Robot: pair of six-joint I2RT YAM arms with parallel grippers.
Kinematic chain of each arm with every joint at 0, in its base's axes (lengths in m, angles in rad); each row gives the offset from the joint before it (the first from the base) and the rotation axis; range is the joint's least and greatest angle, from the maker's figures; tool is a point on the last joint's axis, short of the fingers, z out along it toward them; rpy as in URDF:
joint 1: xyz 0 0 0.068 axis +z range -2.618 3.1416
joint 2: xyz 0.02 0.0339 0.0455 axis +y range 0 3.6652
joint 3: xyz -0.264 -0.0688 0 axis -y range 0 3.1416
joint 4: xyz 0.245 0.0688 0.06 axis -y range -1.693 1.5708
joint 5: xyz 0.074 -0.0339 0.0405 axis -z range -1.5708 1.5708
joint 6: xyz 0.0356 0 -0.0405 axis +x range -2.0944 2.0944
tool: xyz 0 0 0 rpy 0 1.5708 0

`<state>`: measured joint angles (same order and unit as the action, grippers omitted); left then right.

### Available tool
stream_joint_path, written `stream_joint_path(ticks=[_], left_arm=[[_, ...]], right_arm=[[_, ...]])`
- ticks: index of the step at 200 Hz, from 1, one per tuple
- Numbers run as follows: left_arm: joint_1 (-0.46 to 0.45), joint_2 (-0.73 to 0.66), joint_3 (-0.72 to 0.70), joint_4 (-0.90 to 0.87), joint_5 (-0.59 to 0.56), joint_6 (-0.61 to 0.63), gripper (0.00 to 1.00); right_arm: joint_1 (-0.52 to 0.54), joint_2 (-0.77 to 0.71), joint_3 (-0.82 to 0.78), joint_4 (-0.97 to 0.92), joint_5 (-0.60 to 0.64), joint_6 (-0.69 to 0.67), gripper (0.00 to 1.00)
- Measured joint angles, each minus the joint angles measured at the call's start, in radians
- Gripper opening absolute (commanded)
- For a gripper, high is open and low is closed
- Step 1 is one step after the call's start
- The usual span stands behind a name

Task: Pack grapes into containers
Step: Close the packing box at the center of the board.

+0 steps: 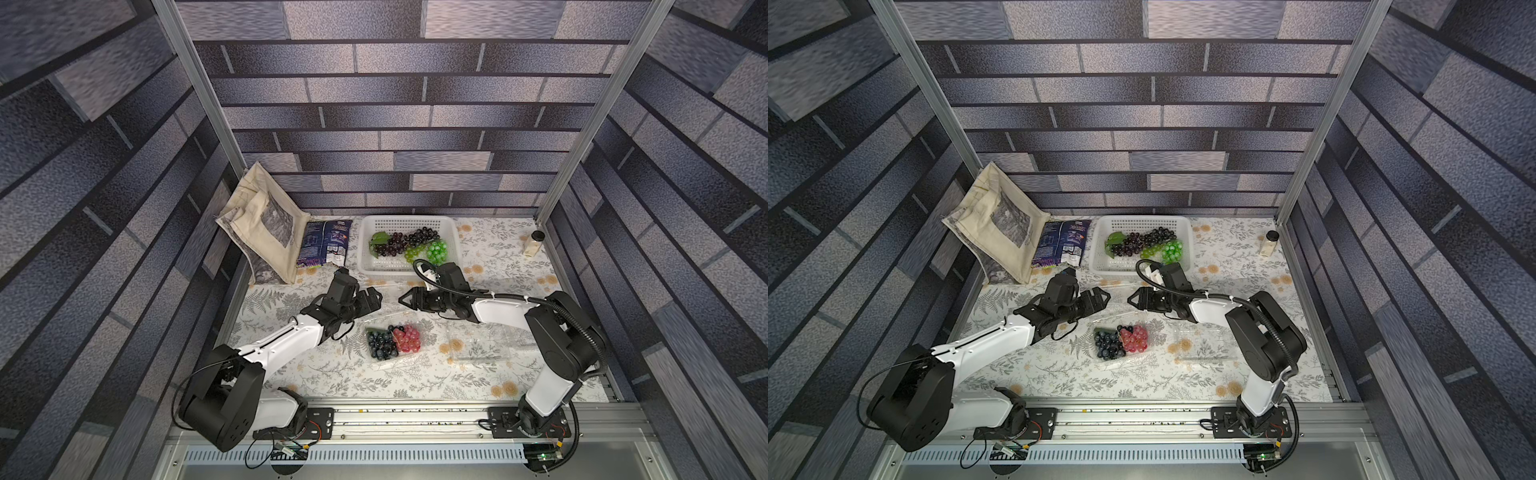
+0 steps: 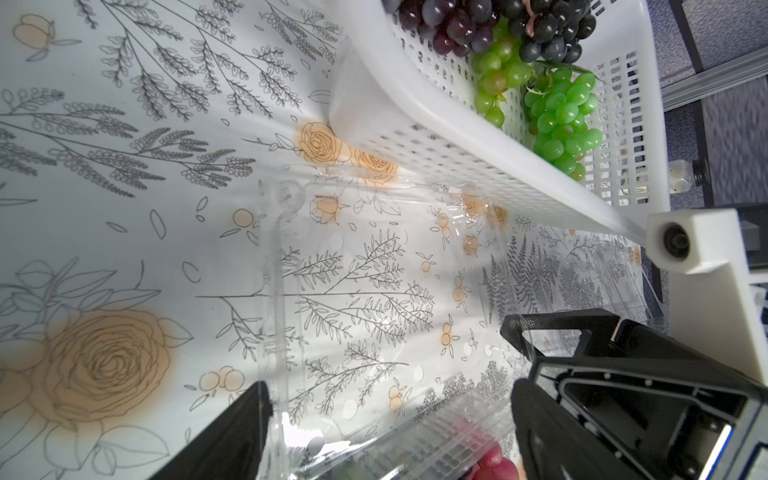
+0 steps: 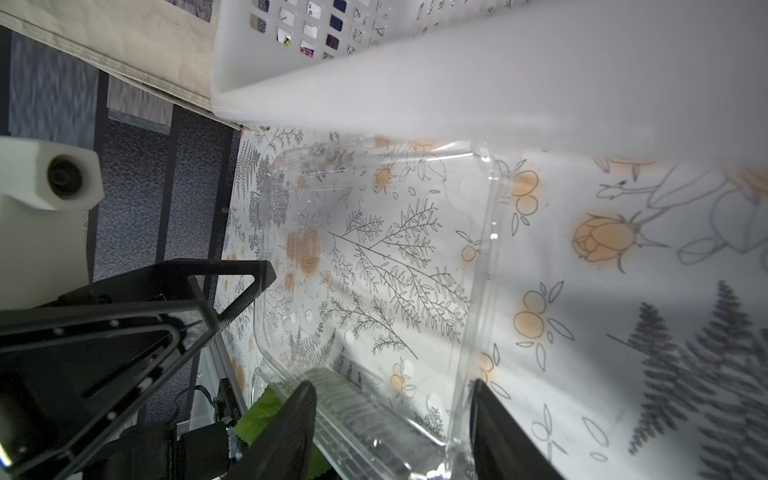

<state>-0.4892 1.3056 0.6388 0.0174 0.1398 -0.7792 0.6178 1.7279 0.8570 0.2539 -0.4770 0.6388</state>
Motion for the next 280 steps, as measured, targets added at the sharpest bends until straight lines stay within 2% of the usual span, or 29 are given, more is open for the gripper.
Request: stream_joint_path(ticks=[164,280], left_arm=[[-0.016,-0.124,-0.045,-0.07,-0.04,0.0,0.93],[-0.033,-0.161,-0.083,-0.092,-0.052,-0.007,0.93]], right_arm=[[0.062,-0.103,-0.035,0.008,0.031,0.015,0.59],[0.09,-0.099,-0.03,-0.006,0.043,0.011,0.59]])
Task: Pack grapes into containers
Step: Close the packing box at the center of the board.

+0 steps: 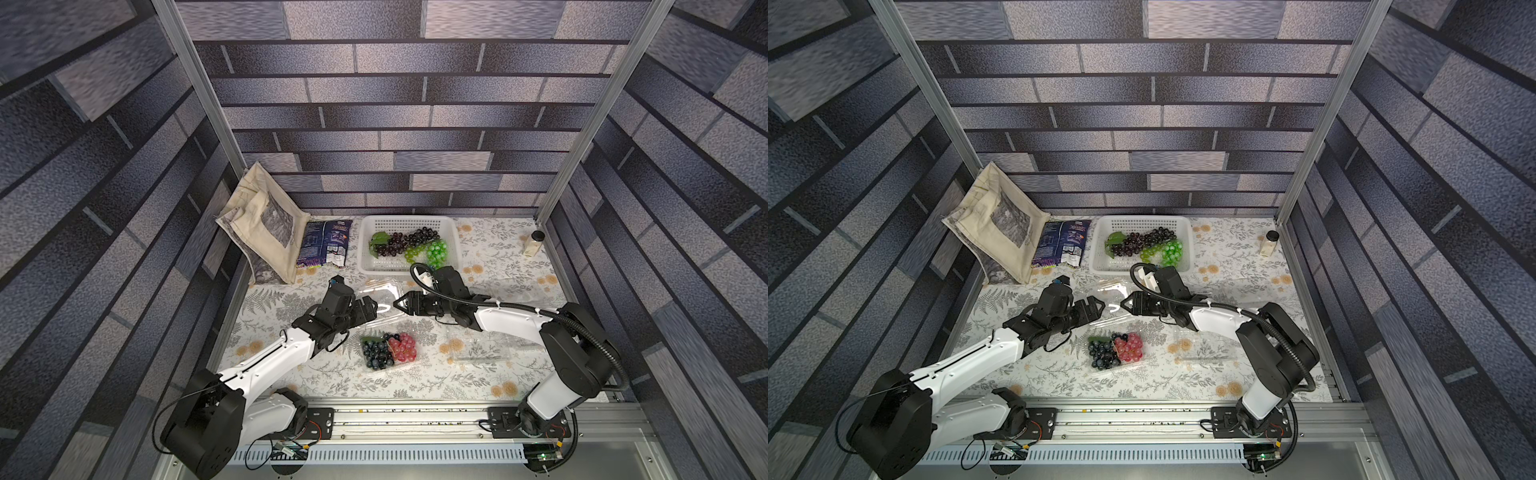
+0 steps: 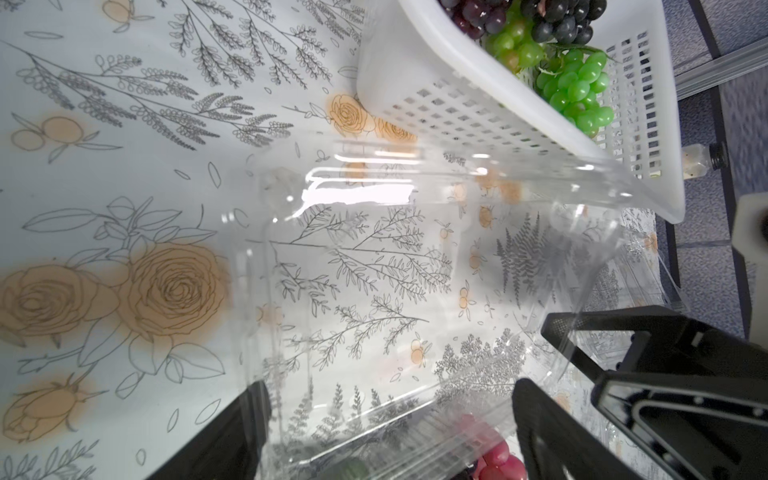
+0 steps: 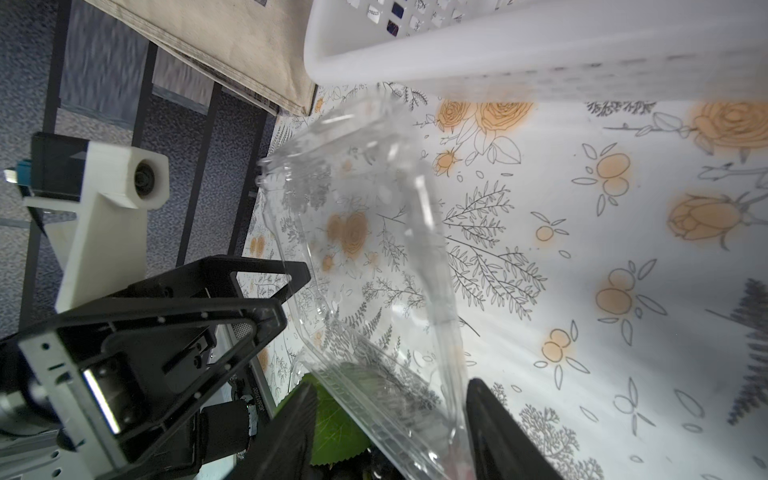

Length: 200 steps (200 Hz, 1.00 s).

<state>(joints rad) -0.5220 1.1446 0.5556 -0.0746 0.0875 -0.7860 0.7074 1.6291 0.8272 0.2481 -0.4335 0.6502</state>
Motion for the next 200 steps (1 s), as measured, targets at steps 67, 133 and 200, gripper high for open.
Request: stream_joint_path(ticks=[67,133,200], left_arm=[[-0.006,-0.039,-0.011,-0.017,-0.014,-0.004,0.94],[-0.005,0.037,0.048,-0.024,-0.018,0.009,0.94],[0.016,0.064,0.124,-0.023,-0.01,0.044,0.94]], right_arm=[[0.015,0.019,0.0,0.003,0.007,0.001,0.59],[0.015,0.018,0.063,-0.05,0.047,-0.037,0.59],[0.009,0.014,0.094,-0.097,0.066,-0.088,0.61]])
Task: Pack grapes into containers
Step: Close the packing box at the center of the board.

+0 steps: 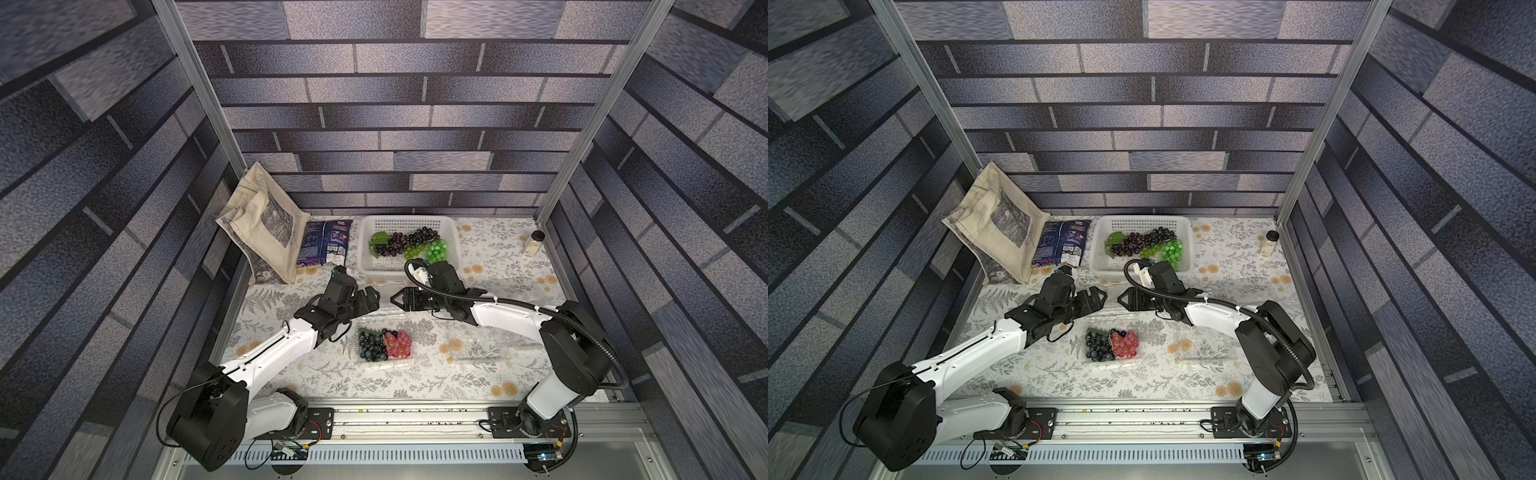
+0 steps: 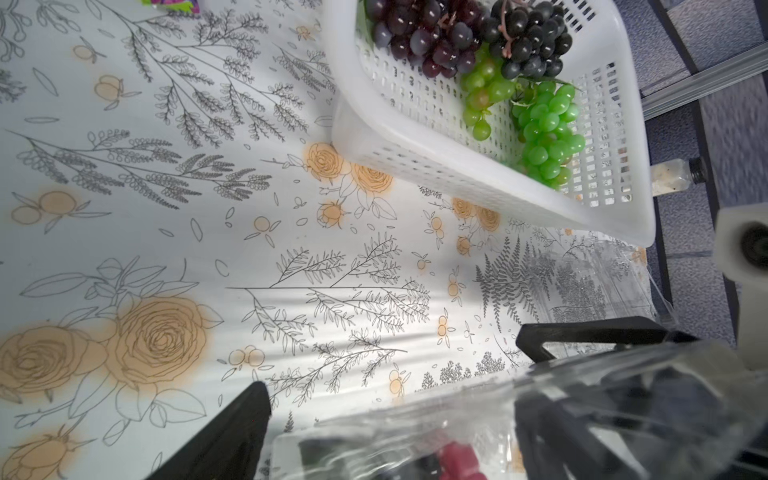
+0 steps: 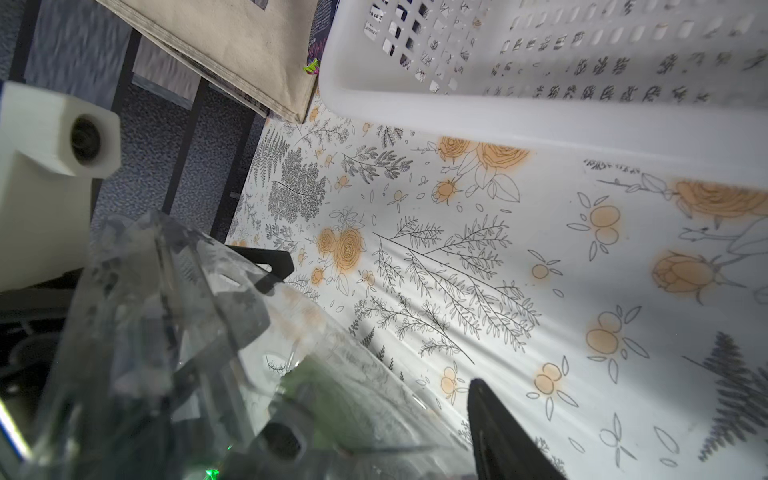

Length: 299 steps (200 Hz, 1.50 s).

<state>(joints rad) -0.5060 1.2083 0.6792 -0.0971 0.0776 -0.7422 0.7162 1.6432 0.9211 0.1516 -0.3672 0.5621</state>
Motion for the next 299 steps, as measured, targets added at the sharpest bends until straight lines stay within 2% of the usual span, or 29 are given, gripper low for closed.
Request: stream_joint_path(ticks=[107,166,209,241,299], left_arm=[[0.061,-0.048,0.084,-0.054,0.03,0.04,0.95],[0.127,-0.16,0.101,-0.133,0.031,0.079,0.96],[0.147,-0.175,0.151,-0.196,0.033,0.108,0.95],[0.117,-0.166,0.169,-0.228,0.05,0.129,0.94],[-0.029,-0.152,0.169,-0.312,0.051,0.15,0.92]], right_arm=[[-0.039,-0.022,0.066,-0.068,-0.02,-0.069,0.63],[-0.039,-0.058,0.072,-0.087,-0.081,-0.093,0.63],[-0.039,-0.124,0.057,-0.09,-0.145,-0.092,0.63],[-0.038,-0.176,0.011,-0.092,-0.183,-0.089,0.63],[0.02,-0.27,-0.085,-0.133,-0.181,-0.077,0.61]])
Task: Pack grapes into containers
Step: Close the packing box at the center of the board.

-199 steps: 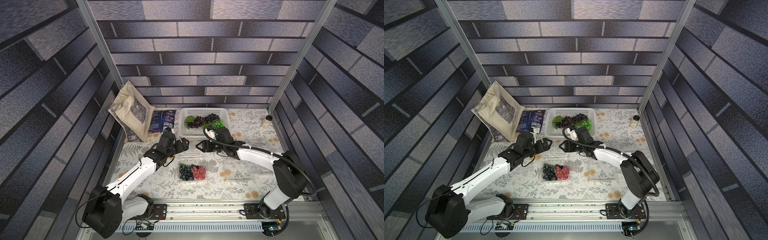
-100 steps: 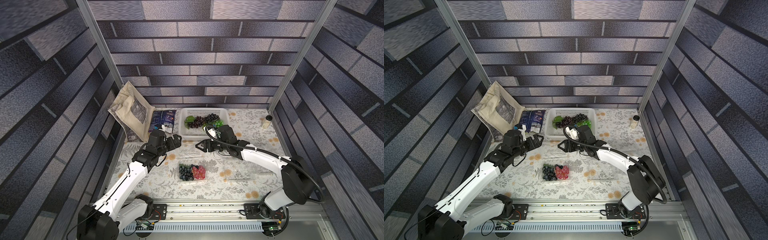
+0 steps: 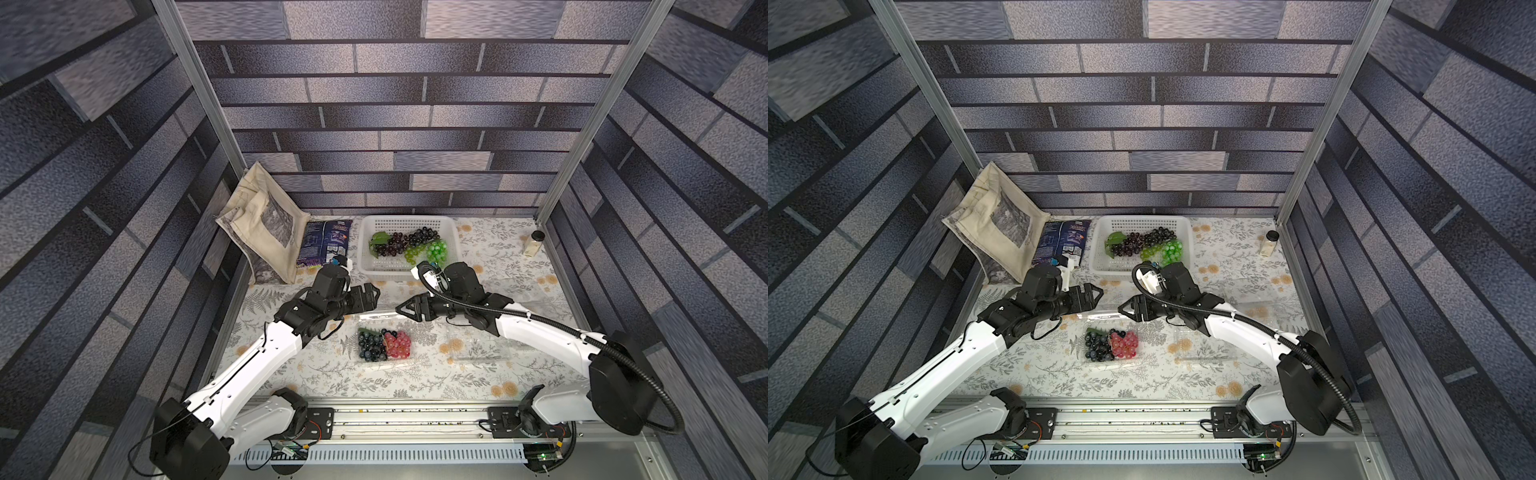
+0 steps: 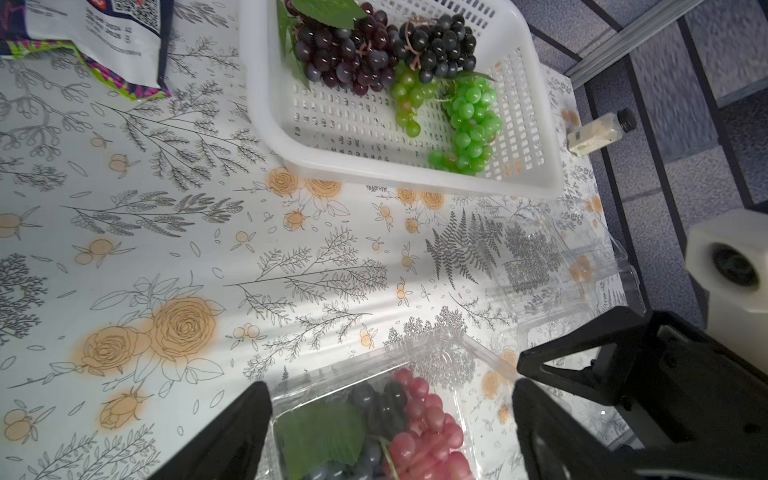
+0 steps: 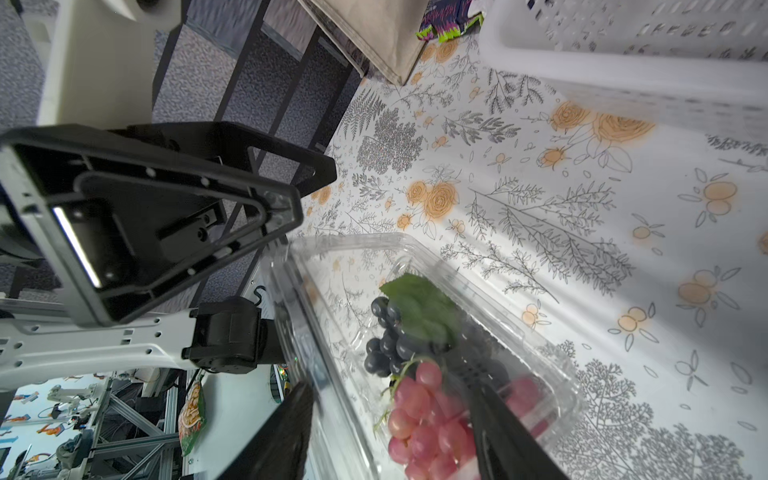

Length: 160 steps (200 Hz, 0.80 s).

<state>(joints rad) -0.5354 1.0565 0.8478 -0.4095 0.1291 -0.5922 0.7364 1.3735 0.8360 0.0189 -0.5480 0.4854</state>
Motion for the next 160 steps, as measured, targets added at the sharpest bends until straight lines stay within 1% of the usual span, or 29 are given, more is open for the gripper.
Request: stream_joint_path(ticks=[75,111,133,160], left_arm=[[-0.128,-0.044,-0.046,-0.077,-0.012,-0.01,0.92],[-0.203,-0.052,-0.104,-0.06,-0.022,-0.067,0.92],[-0.244,-0.051,-0.142,-0.054,-0.029,-0.101,0.92],[-0.28,-0.049,-0.152,-0.047,-0.033,-0.131,0.92]], right_arm=[[0.092,-0.163,-0.091,-0.153,0.102,0.015,0.6],[0.121,-0.242,-0.121,-0.249,0.164,0.023,0.6],[0.132,-0.265,-0.134,-0.288,0.192,0.034,0.6],[0.149,-0.275,-0.166,-0.308,0.211,0.06,0.59]])
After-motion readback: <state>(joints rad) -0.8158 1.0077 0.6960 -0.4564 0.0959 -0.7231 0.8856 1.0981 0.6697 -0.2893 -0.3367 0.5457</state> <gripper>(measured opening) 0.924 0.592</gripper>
